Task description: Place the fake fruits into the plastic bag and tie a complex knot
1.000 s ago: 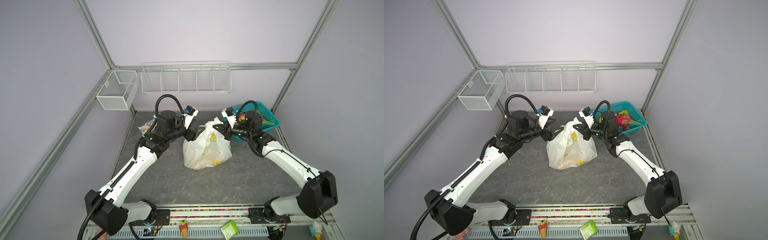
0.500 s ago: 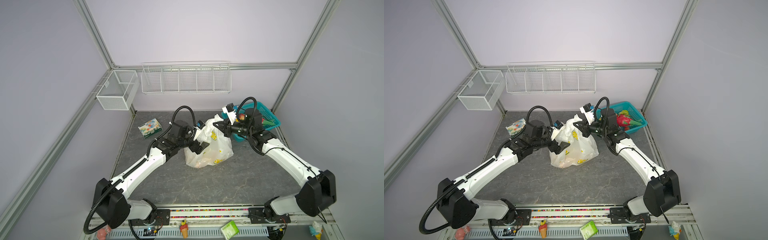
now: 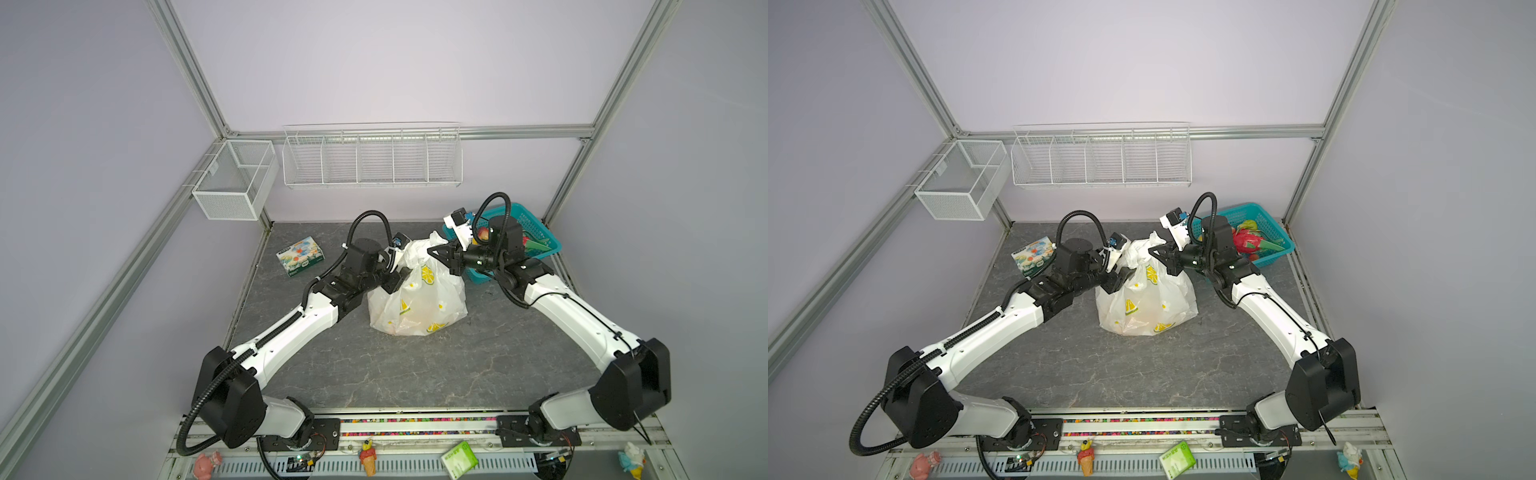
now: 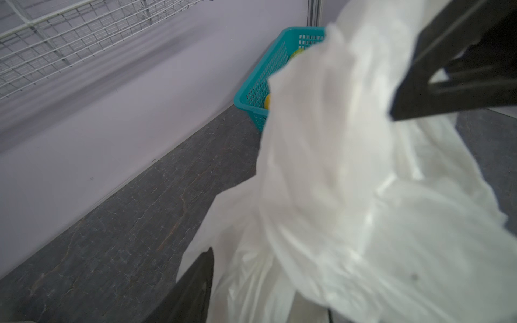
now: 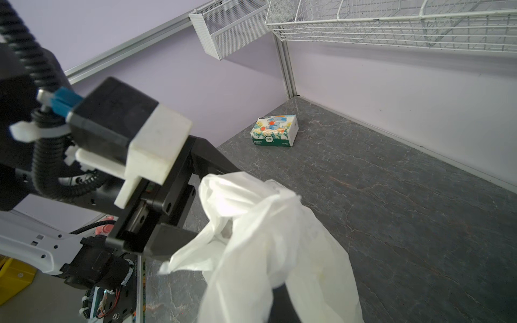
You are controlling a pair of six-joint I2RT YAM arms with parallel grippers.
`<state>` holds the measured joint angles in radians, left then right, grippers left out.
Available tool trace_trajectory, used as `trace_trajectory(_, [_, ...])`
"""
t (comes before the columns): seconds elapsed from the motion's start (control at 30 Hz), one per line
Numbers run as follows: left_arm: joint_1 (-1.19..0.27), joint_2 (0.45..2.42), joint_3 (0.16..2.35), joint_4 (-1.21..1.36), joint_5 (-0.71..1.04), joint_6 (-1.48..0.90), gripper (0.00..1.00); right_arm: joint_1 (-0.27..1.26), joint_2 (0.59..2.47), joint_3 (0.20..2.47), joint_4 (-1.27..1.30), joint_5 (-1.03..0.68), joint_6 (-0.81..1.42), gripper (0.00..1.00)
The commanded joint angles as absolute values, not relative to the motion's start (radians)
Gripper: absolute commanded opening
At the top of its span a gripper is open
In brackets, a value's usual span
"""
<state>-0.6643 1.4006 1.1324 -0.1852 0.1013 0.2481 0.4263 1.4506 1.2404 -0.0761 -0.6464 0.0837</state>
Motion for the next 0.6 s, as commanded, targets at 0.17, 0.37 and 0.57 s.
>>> trace_trajectory(0.17, [-0.654,1.378,1.141,-0.237,0.053,0.294,0.41,0.405,1.452,1.273,-0.101,-0.757,0.011,0.07])
trace_trajectory(0.37, [-0.628,1.361,1.147,-0.224,0.09,0.271,0.12,0.393,1.467,1.286,-0.155,-0.793,-0.081,0.07])
trace_trajectory(0.57, [-0.595,1.342,1.164,-0.249,0.201,0.225,0.0,0.394,1.471,1.282,-0.204,-0.768,-0.221,0.07])
